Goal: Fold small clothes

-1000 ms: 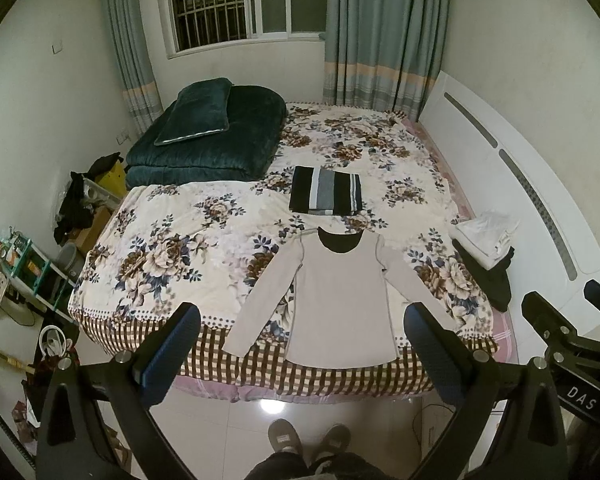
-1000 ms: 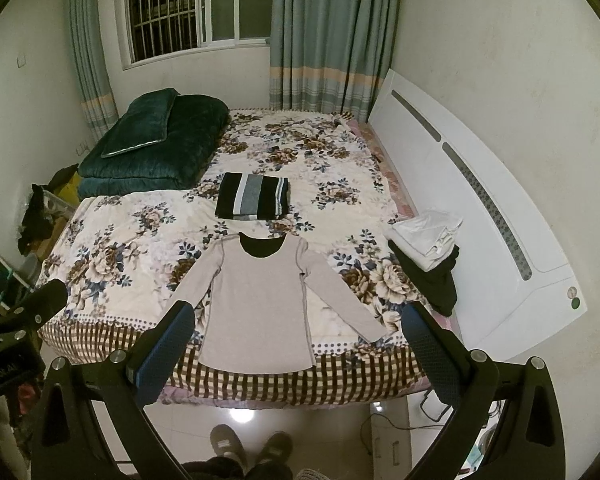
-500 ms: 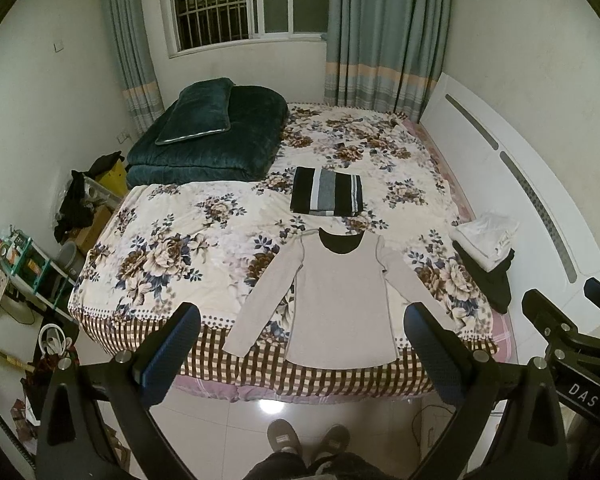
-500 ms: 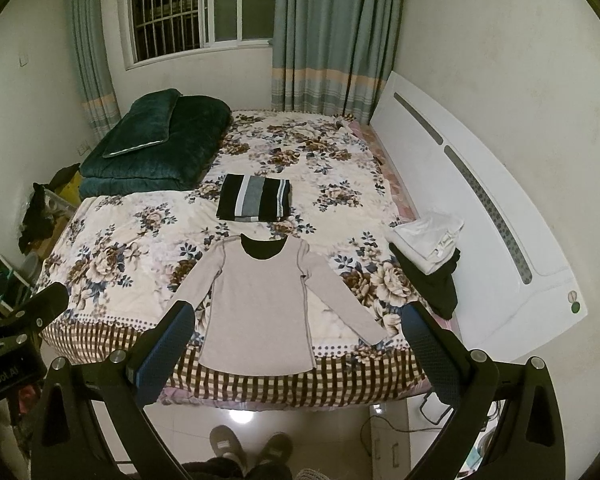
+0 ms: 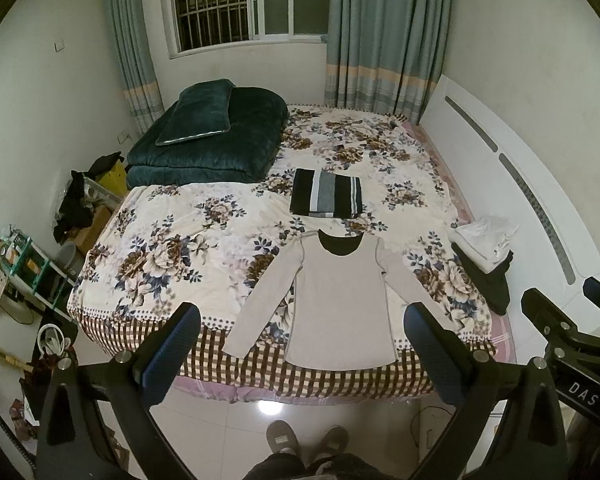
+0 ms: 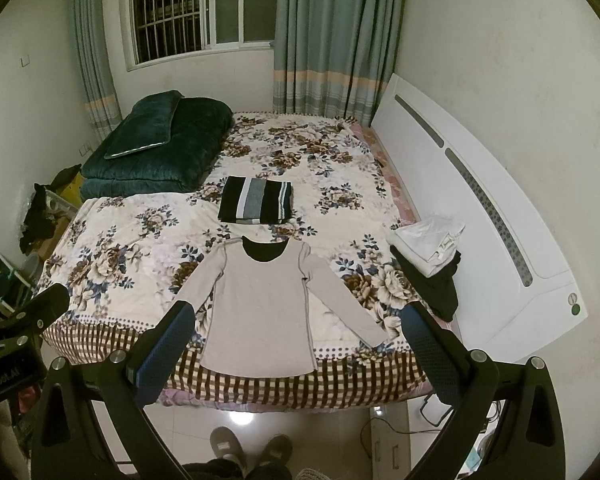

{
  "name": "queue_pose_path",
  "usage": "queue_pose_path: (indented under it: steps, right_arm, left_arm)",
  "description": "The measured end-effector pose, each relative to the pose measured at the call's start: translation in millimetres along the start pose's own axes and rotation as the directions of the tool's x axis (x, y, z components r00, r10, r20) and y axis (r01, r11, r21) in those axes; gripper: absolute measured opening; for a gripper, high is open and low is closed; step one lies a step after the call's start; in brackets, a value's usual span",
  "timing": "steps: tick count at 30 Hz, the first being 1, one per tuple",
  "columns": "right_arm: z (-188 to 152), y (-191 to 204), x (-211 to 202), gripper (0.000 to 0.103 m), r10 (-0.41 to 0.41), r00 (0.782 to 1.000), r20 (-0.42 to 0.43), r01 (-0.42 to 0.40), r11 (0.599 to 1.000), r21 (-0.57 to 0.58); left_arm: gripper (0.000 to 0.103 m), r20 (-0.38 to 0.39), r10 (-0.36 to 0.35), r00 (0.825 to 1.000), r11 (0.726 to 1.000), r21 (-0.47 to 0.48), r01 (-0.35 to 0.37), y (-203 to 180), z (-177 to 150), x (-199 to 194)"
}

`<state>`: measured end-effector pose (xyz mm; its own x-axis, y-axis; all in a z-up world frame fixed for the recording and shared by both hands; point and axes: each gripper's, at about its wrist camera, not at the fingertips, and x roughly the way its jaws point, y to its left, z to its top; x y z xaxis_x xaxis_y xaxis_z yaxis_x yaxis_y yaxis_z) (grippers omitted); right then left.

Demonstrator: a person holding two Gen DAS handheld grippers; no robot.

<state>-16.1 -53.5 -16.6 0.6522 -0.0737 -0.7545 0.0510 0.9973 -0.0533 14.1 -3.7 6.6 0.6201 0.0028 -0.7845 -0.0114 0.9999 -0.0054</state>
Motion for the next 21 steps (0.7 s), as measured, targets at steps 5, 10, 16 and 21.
queue_pose_path:
  steps: [5,10,16,21]
  right_arm:
    - [0.5,0.3,-0.4,0.103,0.000,1.000,0.000,0.000,1.000,0.000]
    - [0.4,0.0,-0.9,0.103,0.001,1.000,0.001,-0.001,1.000,-0.001]
    - [0.1,-0.1,-1.2,0.103,0.001,1.000,0.001,-0.001,1.000,-0.001]
    - [1.2,5.5,0.2,0.103,0.001,1.000,0.002,-0.001,1.000,0.000]
  left_arm:
    - [0.103,0.001,-0.002,1.000,1.000,0.001,0.002,-0.2,0.8,0.2]
    - [0.103,0.002,-0.002,1.000,1.000,-0.001,0.002,-0.8,1.0,0.3]
    - [0.103,0.002,-0.002,1.000,1.000,-0.002,0.002,-0.6,0.5,0.2]
    - [0.103,0.002,-0.005,1.000,1.000,-0.003,0.005,0.6,0.8,-0.3]
